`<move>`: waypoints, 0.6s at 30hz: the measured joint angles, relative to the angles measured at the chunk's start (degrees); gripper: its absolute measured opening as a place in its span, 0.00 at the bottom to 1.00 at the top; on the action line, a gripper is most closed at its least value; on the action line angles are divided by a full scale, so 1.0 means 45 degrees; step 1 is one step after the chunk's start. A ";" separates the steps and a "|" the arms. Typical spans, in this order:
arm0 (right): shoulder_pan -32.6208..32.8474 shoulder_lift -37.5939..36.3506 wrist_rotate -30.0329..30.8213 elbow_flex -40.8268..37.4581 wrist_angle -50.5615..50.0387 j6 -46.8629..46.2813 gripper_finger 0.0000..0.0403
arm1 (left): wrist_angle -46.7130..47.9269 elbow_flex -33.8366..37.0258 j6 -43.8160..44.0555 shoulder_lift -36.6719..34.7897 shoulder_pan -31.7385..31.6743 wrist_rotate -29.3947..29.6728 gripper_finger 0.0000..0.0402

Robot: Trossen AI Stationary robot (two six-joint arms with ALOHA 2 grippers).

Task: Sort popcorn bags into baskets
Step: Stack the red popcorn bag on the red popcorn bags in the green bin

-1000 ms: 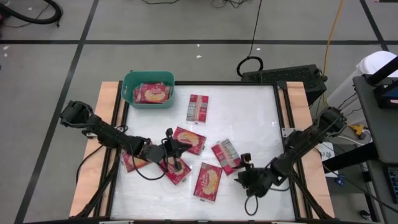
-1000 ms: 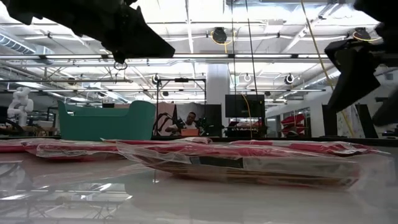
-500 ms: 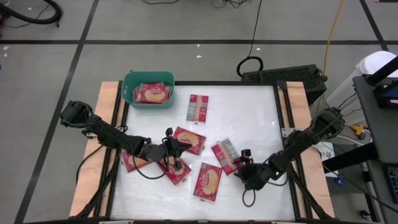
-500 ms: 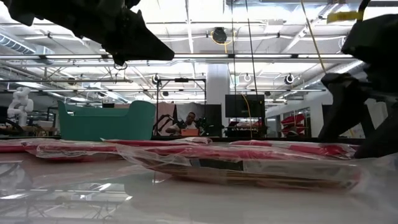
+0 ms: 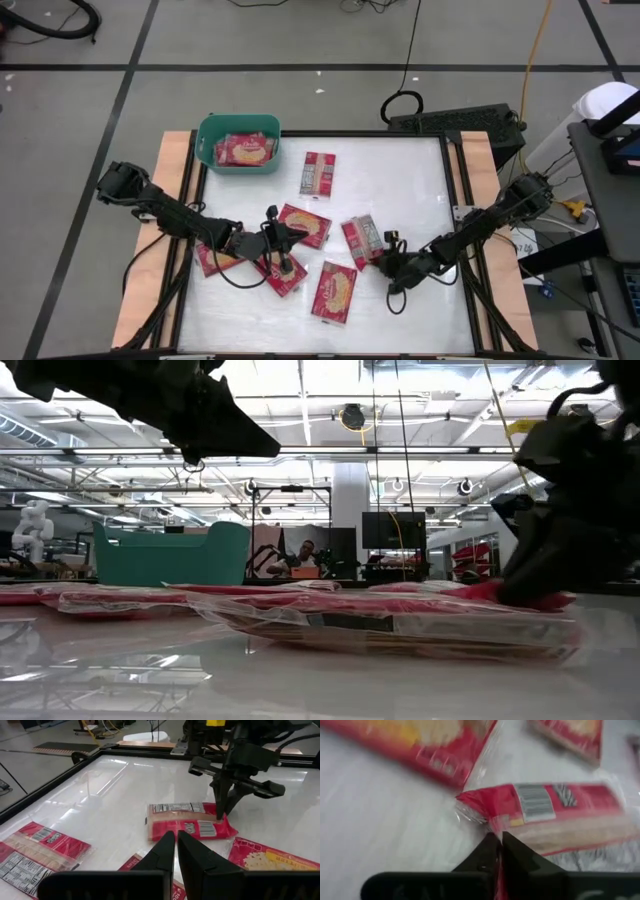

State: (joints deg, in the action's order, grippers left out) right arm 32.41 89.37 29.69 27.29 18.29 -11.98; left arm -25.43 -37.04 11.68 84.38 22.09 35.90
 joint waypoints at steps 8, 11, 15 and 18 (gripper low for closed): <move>-0.0831 -0.1129 -0.0050 0.0000 0.1265 0.0140 0.01 | -0.0021 0.0000 -0.0343 0.0000 0.0000 -0.0091 0.06; -0.1115 -0.1838 -0.0043 0.0005 0.1344 -0.0212 0.00 | -0.0141 0.0005 -0.0715 0.0000 0.0028 -0.0548 0.10; -0.1457 -0.2929 -0.0303 0.0005 0.1315 -0.0484 0.00 | -0.0655 0.0005 -0.1005 0.0000 0.0141 -0.0635 0.21; -0.1757 -0.3757 -0.0961 0.0005 0.1365 -0.0476 0.00 | -0.0947 0.0006 -0.1122 0.0000 0.0180 -0.0636 0.32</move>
State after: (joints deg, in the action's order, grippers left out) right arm 24.51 72.46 25.37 27.31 24.43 -14.12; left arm -29.69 -37.01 6.63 84.38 22.90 33.04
